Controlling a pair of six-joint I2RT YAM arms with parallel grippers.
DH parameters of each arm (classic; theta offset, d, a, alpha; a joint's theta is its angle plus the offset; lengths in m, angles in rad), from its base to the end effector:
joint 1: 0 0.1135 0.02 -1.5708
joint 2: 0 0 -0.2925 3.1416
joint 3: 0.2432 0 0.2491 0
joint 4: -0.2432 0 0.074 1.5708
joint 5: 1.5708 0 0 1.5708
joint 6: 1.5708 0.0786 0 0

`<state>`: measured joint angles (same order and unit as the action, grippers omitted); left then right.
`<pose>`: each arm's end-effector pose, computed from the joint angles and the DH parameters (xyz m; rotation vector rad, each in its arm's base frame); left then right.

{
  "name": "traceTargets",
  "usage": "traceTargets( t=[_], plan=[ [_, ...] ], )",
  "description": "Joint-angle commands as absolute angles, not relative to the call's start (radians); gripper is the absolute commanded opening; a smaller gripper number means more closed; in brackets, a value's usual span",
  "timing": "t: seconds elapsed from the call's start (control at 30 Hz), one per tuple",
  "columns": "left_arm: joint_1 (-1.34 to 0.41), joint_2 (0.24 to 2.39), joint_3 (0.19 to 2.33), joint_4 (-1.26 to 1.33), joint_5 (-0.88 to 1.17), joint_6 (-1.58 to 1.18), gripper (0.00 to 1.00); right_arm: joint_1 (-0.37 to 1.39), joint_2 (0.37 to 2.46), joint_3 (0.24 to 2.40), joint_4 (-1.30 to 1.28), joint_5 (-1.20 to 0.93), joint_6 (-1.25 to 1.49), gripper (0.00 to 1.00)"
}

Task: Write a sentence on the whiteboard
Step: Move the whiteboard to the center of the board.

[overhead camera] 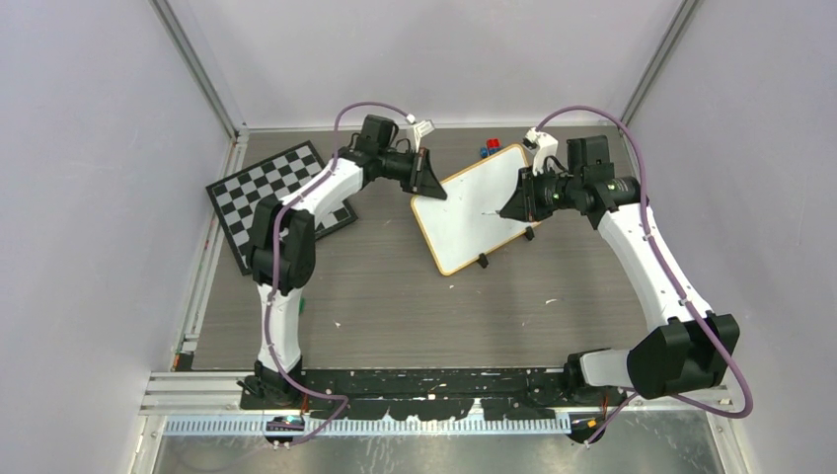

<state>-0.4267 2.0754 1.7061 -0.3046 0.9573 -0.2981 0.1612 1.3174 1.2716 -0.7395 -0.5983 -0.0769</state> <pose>0.4301 -0.2662 0.2638 0.6960 2.1805 -1.4563 0.2783 0.0901 0.3473 -0.5606 2.2317 0.7431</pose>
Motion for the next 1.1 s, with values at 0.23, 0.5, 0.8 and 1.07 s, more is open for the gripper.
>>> traceTargets(
  t=[0.23,0.5,0.8,1.07],
  plan=[
    [-0.457,2.135,1.916,-0.848,1.092,0.068,0.0,0.165,1.261,1.307,-0.824,-0.694,-0.117,0.0],
    [-0.543,2.198,2.031,-1.026,1.066,0.184,0.0,0.165,1.217,1.282,-0.849,-0.739,-0.135,0.0],
    [-0.555,2.143,1.964,-0.699,1.019,-0.08,0.0,0.166,1.165,1.244,-0.845,-0.665,-0.141,0.0],
    [-0.572,2.155,1.972,-0.696,0.975,-0.058,0.26,0.165,1.134,1.228,-0.865,-0.689,-0.173,0.0]
  ],
)
